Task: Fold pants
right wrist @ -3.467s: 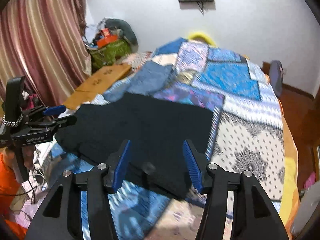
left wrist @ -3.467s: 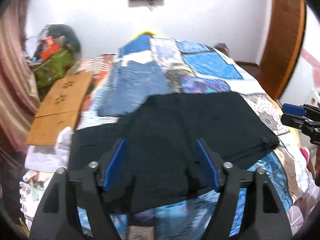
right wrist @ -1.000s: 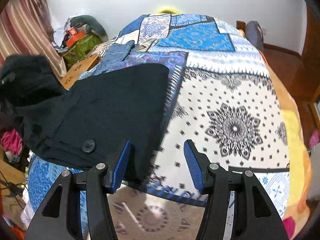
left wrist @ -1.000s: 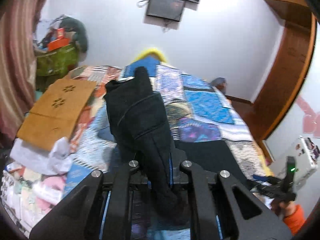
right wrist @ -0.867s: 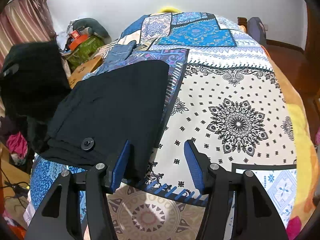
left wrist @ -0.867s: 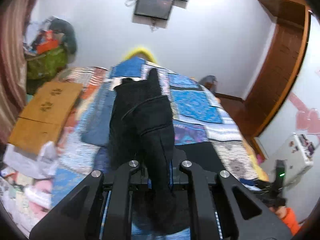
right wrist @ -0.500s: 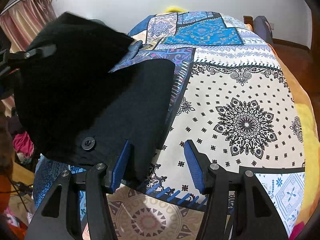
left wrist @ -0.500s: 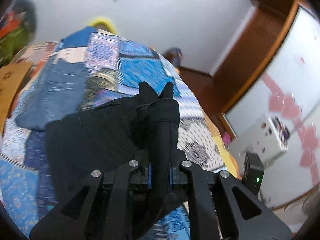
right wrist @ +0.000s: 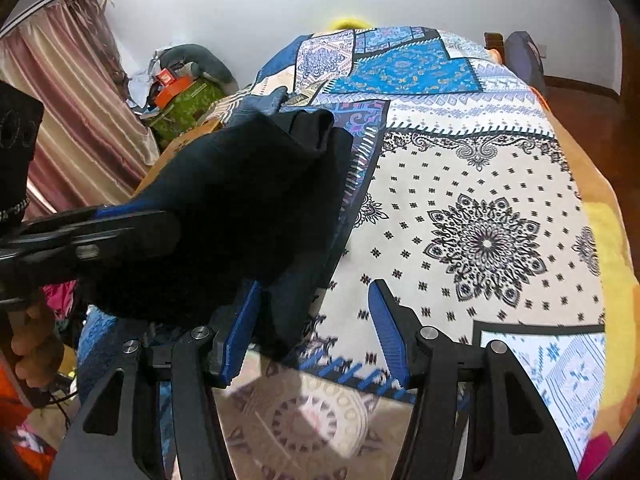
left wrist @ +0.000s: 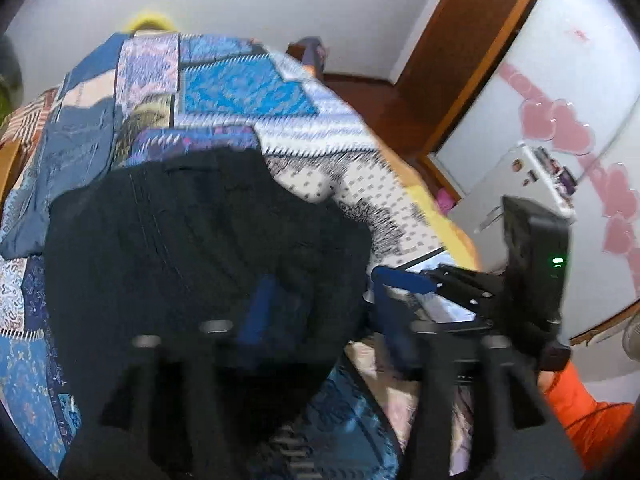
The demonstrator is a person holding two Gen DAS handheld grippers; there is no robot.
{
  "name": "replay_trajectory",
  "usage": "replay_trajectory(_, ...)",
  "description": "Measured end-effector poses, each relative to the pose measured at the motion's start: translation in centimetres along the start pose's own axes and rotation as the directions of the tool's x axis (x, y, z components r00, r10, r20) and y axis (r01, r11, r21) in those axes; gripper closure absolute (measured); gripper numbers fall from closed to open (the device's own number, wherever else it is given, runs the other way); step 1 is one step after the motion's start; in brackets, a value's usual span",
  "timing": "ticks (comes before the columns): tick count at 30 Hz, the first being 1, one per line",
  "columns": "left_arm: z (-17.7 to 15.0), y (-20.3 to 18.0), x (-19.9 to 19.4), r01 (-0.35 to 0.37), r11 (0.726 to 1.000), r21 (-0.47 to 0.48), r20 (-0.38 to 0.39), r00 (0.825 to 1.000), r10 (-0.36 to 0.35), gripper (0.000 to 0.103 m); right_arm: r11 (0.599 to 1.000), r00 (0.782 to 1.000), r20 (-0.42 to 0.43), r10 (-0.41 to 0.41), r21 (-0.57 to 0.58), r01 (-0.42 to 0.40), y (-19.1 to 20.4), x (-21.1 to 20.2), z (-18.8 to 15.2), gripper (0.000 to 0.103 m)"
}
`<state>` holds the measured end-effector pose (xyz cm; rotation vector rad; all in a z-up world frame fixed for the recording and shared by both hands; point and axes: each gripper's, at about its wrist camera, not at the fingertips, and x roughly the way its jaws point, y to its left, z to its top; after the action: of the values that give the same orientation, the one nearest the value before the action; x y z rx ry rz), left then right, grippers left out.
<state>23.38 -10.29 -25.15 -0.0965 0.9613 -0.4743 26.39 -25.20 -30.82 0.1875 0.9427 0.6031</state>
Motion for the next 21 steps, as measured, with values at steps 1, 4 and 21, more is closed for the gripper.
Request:
replay_trajectory(1,0.2,-0.1,-0.7,-0.004,1.000,0.003,0.022,1.000,0.004,0.024,1.000,1.000,-0.003,-0.001,0.000,0.001,0.1,-0.3,-0.1,0.051)
replay_trajectory(4,0.8,-0.1,-3.5,-0.050,0.998,0.034,0.094,0.995,0.046,0.019,1.000,1.000,-0.003,-0.013,-0.022,0.013,0.6,-1.3,-0.6,0.051)
replay_trajectory(21,7.6,23.0,5.8,-0.681,0.732,0.014,-0.103,0.727,0.679,0.005,0.997,0.999,-0.009,-0.043,-0.071,0.042,0.5,2.5,1.5,0.050)
